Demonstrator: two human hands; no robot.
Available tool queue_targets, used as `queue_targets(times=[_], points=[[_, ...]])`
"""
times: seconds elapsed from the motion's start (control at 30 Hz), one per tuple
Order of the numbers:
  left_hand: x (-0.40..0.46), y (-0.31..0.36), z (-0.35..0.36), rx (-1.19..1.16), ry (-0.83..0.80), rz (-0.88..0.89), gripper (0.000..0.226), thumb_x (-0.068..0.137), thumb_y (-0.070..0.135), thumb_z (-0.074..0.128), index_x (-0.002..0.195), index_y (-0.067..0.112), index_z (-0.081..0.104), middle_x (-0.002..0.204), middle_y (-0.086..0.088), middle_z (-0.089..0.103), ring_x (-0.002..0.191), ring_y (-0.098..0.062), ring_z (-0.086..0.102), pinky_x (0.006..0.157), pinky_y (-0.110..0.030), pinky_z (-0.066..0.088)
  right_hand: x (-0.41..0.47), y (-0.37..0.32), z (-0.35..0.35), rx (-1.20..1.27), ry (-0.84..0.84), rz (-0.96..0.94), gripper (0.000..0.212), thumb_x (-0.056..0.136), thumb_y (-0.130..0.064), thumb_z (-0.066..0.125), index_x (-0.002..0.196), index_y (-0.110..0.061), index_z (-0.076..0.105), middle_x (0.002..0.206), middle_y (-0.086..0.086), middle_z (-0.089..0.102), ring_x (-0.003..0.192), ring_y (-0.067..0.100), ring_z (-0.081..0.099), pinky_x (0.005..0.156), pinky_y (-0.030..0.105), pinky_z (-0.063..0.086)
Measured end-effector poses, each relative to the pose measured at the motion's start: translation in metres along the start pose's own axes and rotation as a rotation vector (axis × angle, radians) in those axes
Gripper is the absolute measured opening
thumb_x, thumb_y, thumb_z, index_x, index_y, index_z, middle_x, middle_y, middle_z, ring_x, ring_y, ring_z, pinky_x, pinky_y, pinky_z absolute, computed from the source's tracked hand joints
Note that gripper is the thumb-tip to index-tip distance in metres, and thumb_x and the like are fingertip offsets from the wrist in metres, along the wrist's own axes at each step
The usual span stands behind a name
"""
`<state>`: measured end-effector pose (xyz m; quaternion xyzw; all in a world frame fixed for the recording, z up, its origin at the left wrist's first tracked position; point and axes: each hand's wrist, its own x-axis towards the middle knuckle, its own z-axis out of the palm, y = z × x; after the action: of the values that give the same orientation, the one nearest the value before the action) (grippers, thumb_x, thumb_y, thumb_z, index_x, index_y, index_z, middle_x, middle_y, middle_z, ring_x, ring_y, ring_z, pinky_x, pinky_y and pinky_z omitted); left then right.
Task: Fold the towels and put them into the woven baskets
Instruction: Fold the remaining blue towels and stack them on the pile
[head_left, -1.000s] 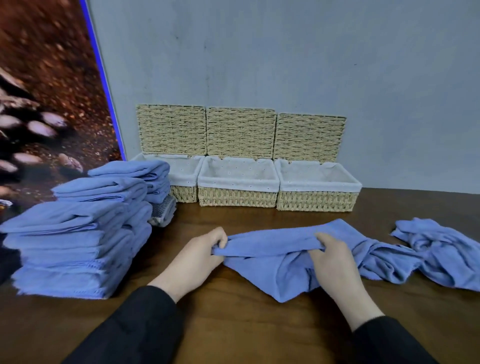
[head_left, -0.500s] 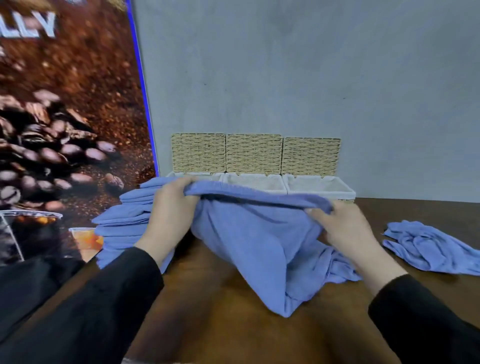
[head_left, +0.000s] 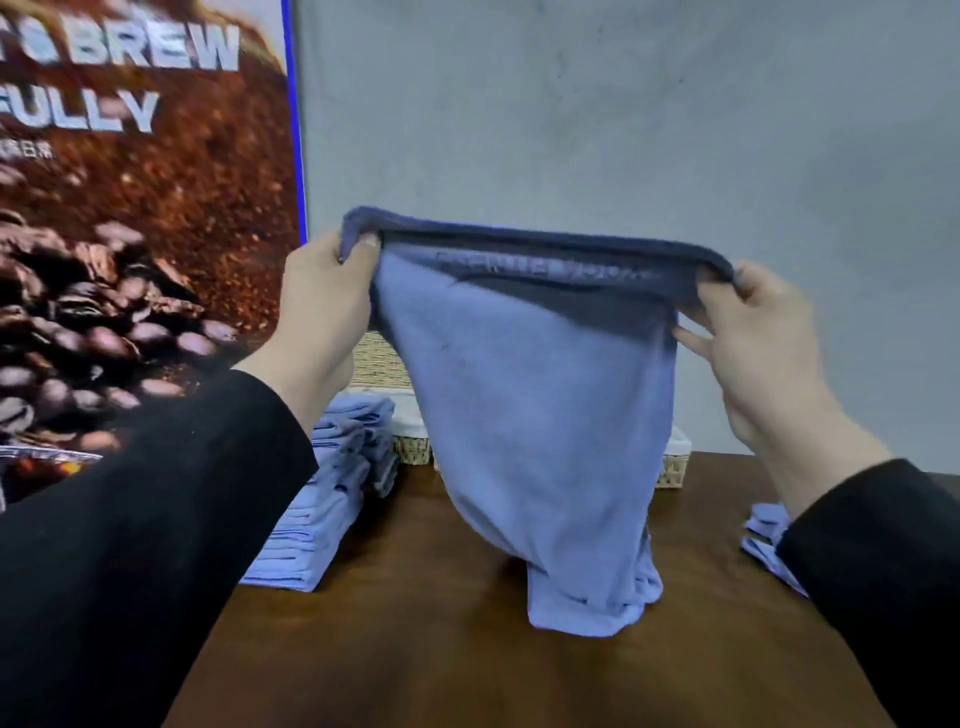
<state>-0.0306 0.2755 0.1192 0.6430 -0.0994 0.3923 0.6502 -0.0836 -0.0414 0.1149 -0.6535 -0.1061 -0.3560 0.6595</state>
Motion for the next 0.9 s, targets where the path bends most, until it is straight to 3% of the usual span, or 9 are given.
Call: queue_targets(times=[0.13,0.23,0.4,0.5,0.6,0.67,0.73,0.83,0.9], points=[[-0.023,-0.050,0.001,0.349,-0.318,-0.202,0.032,0.098,0.031,0.063,0.089,0.001,0.070,0.077,0.001,0.066,0.068,-0.014,0.055,0.065,-0.029,0.043,-0.011,0.059,-0.024,-0.302,-0.044,0.169,0.027,0.102,-0.028,0.058,0.083,-0.011,0.065,0.067,0.010,0.064,0.052,0.020,0.062,0.059,0.035,0.053],[-0.043,-0.097,0.005,0.698,-0.584,-0.301,0.041,0.103,0.036,0.054,0.086,0.000,0.063,0.076,-0.010,0.061,0.066,-0.019,0.054,0.059,-0.028,0.038,-0.032,0.107,-0.044,-0.464,-0.201,0.350,0.036,0.103,-0.029,0.056,0.072,-0.010,0.058,0.050,0.015,0.055,0.045,0.024,0.051,0.053,0.031,0.041],[-0.053,-0.155,0.029,0.911,-0.581,-0.265,0.047,0.101,0.039,0.056,0.064,0.014,0.040,0.061,-0.008,0.040,0.058,-0.023,0.043,0.058,-0.033,0.027,-0.047,0.168,-0.054,-0.391,-0.225,0.581,0.034,0.108,-0.030,0.047,0.093,-0.003,0.063,0.067,0.025,0.067,0.050,0.029,0.062,0.047,0.032,0.049],[-0.030,-0.157,0.061,0.745,-0.481,-0.309,0.047,0.101,0.030,0.055,0.060,0.013,0.039,0.053,-0.009,0.038,0.049,-0.024,0.039,0.055,-0.030,0.030,-0.002,0.185,-0.040,-0.164,-0.077,0.644,0.025,0.106,-0.028,0.054,0.105,-0.006,0.065,0.081,0.019,0.069,0.056,0.026,0.066,0.052,0.032,0.059],[0.015,-0.151,0.099,0.365,-0.323,-0.424,0.028,0.104,0.026,0.053,0.087,0.006,0.065,0.068,-0.019,0.066,0.049,-0.025,0.059,0.050,-0.030,0.046,0.067,0.196,-0.016,-0.017,-0.013,0.571,0.021,0.106,-0.024,0.053,0.114,-0.006,0.060,0.109,0.018,0.070,0.070,0.021,0.073,0.066,0.029,0.063],[0.038,-0.155,0.119,0.276,-0.329,-0.436,0.021,0.104,0.026,0.052,0.117,0.013,0.064,0.102,-0.017,0.070,0.076,-0.026,0.065,0.060,-0.032,0.054,0.099,0.205,-0.003,-0.089,-0.101,0.497,0.037,0.106,-0.026,0.053,0.139,-0.010,0.052,0.136,0.011,0.062,0.095,0.015,0.068,0.088,0.031,0.059],[0.041,-0.165,0.130,0.387,-0.383,-0.353,0.032,0.101,0.031,0.055,0.131,0.023,0.055,0.119,-0.012,0.064,0.099,-0.029,0.064,0.078,-0.035,0.055,0.100,0.215,0.005,-0.266,-0.209,0.436,0.056,0.104,-0.030,0.057,0.155,-0.019,0.037,0.141,-0.005,0.055,0.103,0.006,0.058,0.099,0.036,0.052],[-0.009,-0.189,0.118,0.514,-0.479,-0.272,0.057,0.102,0.034,0.057,0.154,0.027,0.035,0.130,0.002,0.063,0.100,-0.015,0.065,0.078,-0.015,0.051,0.058,0.237,0.000,-0.595,-0.338,0.331,0.040,0.100,-0.034,0.063,0.137,-0.026,0.051,0.110,-0.021,0.053,0.100,0.005,0.058,0.078,0.017,0.043],[-0.064,-0.213,0.098,0.545,-0.549,-0.291,0.052,0.100,0.036,0.059,0.149,0.031,0.043,0.132,0.009,0.061,0.108,-0.008,0.063,0.081,-0.013,0.046,0.017,0.260,-0.009,-0.690,-0.435,0.342,0.028,0.096,-0.040,0.066,0.120,-0.029,0.058,0.107,-0.020,0.057,0.093,0.000,0.059,0.068,0.006,0.039]])
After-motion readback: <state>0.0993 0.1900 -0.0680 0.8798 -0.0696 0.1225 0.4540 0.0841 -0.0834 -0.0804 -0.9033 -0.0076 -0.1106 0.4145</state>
